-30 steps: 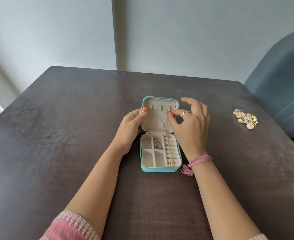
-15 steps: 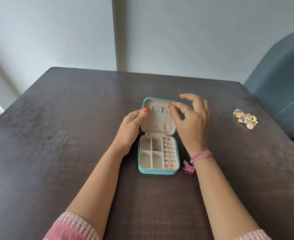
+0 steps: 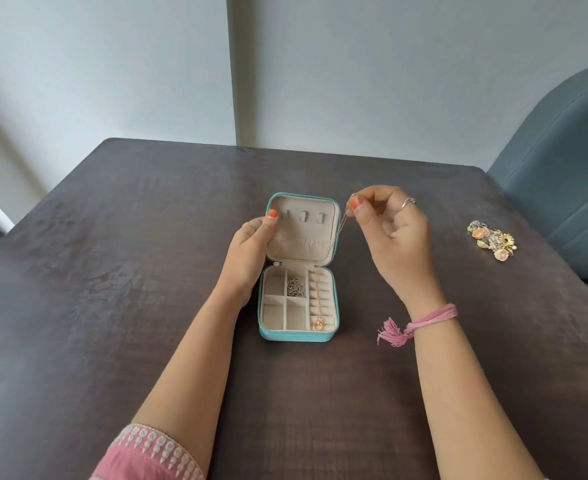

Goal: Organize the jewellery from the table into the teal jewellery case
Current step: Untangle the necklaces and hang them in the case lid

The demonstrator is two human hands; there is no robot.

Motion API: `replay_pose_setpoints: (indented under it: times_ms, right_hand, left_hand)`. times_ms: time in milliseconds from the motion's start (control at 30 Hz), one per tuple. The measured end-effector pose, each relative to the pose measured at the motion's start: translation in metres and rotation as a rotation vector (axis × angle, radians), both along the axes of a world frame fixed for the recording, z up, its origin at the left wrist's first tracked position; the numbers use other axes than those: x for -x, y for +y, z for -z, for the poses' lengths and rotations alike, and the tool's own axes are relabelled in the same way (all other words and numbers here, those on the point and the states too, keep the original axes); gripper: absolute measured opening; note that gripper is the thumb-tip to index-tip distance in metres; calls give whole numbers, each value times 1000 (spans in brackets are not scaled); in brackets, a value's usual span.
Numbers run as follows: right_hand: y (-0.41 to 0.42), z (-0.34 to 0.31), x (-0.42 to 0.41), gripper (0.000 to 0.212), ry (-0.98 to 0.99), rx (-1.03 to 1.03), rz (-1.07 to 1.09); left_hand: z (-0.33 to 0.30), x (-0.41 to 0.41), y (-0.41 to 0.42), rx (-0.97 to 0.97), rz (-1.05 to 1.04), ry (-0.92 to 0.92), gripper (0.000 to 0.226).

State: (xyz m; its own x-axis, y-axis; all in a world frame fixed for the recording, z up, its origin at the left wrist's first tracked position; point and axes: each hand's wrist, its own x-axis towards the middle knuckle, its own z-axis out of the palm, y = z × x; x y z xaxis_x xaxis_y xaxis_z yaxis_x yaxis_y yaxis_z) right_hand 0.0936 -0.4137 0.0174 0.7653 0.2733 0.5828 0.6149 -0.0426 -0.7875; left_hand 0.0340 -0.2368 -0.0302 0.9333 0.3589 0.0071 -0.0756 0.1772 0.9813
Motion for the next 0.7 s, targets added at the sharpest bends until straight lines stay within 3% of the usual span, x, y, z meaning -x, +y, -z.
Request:
replay_pose_setpoints:
  times_ms: [233, 400, 467, 600, 700]
  right_hand:
    - [-11, -37, 11, 14, 79, -141, -191]
    - [-21, -62, 14, 11, 88, -54, -235]
    - [-24, -68, 15, 12, 91, -7, -248]
    - [-28, -79, 17, 17, 126, 71, -272]
    - [-32, -93, 17, 15, 136, 144, -291]
  left_hand:
    - [4, -3, 0, -135, -24, 38, 36]
    - [8, -1, -1, -118, -91, 41, 74]
    - [7, 3, -4, -154, -175, -2, 78]
    - [-4, 19, -14, -353, -349, -169, 53]
    - [-24, 27, -29, -379, -355, -281, 36]
